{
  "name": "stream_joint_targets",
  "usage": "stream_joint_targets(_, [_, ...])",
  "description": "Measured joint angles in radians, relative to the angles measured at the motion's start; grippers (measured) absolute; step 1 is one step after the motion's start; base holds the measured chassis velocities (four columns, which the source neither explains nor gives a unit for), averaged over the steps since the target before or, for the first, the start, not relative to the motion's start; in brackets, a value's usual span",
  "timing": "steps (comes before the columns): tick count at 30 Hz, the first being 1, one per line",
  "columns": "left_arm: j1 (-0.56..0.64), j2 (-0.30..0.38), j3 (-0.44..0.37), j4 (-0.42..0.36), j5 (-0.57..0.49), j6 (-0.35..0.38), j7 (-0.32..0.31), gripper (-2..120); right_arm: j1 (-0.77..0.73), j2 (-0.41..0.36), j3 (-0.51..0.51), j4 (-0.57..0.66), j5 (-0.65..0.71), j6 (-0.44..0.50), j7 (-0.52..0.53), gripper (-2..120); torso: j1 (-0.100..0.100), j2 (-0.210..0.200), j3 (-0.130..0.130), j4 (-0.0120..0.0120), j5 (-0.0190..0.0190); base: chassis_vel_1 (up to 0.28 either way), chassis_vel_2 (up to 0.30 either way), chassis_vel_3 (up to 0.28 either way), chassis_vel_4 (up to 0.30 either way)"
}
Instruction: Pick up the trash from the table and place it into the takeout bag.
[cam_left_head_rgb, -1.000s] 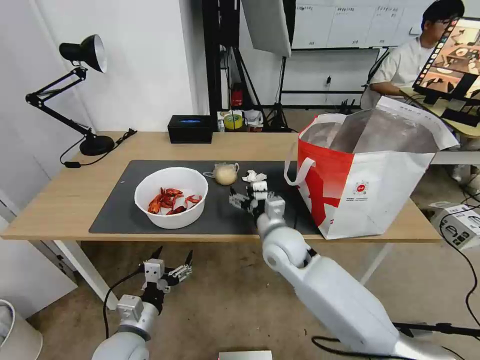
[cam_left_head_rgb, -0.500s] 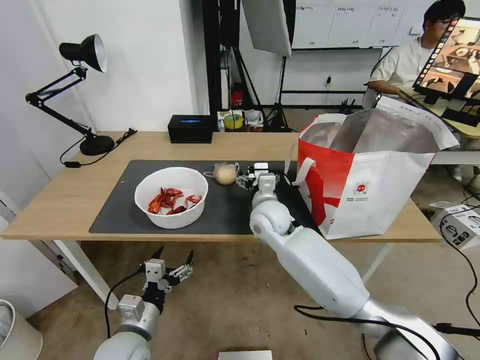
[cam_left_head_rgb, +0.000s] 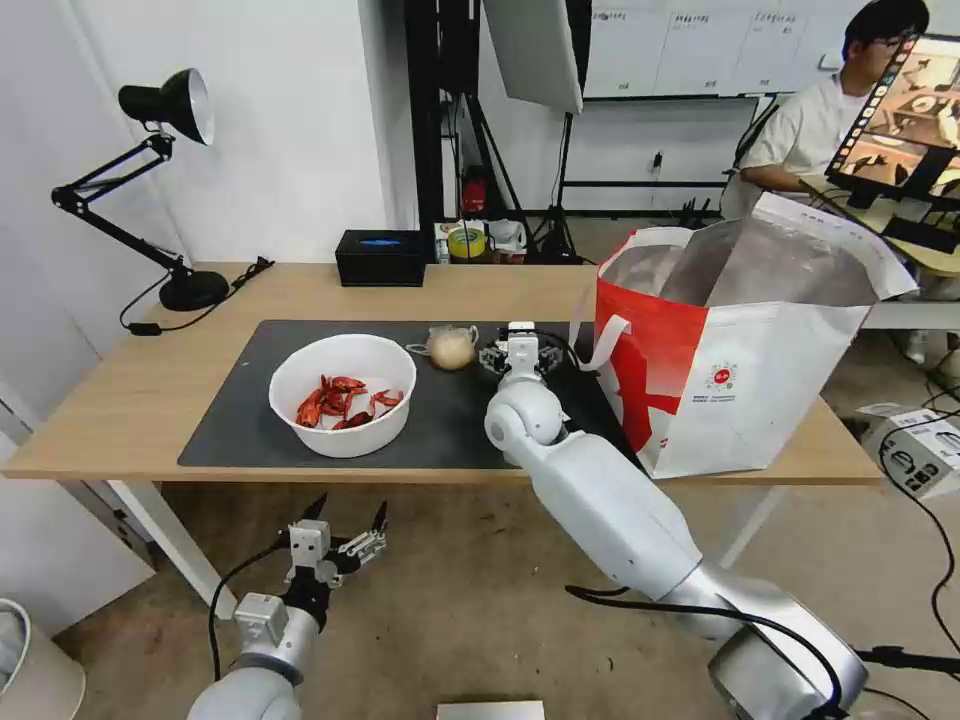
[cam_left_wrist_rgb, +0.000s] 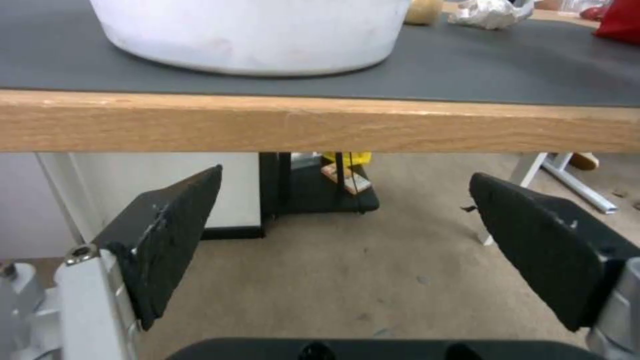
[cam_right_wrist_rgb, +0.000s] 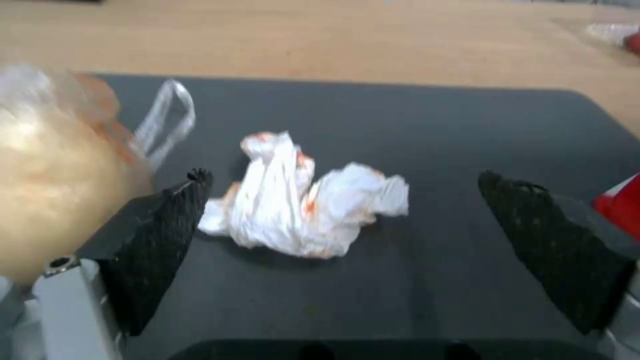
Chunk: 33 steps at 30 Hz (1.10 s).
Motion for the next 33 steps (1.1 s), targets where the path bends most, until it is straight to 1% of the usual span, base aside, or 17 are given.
stream_joint_targets(2, [0.001, -0.001, 0.000, 0.000, 0.000, 0.000, 0.001, 100, 0.002, 0.007, 0.001, -0.015, -0.001, -0.003, 0.000, 100, 0.000, 0.000, 0.000, 0.0000, 0.0000, 0.000, 0.000, 0.000, 0.000])
stream_joint_targets(4, [0.003, -0.004, 0.001, 0.003, 0.004, -0.003, 0.003, 100, 0.010, 0.024, 0.005, -0.057, -0.011, -0.005, -0.005, 100, 0.000, 0.000, 0.000, 0.0000, 0.0000, 0.000, 0.000, 0.000, 0.000])
stream_joint_targets(17, [0.000, -0.006, 0.005, 0.010, 0.006, -0.010, 0.005, 100, 0.060, 0.050, -0.002, -0.145, -0.019, -0.023, -0.050, 100, 0.000, 0.000, 0.000, 0.0000, 0.0000, 0.000, 0.000, 0.000, 0.000])
stream_joint_targets(18, [0.000, -0.006, 0.005, 0.010, 0.006, -0.010, 0.005, 100, 0.060, 0.050, -0.002, -0.145, -0.019, -0.023, -0.050, 100, 0.000, 0.000, 0.000, 0.0000, 0.0000, 0.000, 0.000, 0.000, 0.000])
stream_joint_targets(21, [-0.001, -0.009, 0.012, 0.013, 0.006, -0.015, 0.006, 100, 0.077, 0.054, -0.003, -0.160, -0.005, -0.072, -0.069, 100, 0.000, 0.000, 0.000, 0.0000, 0.0000, 0.000, 0.000, 0.000, 0.000])
stream_joint_targets(33, [-0.002, -0.006, 0.010, 0.009, 0.002, -0.017, 0.006, 100, 0.097, 0.067, -0.007, -0.193, 0.001, -0.092, -0.100, 100, 0.000, 0.000, 0.000, 0.0000, 0.0001, 0.000, 0.000, 0.000, 0.000])
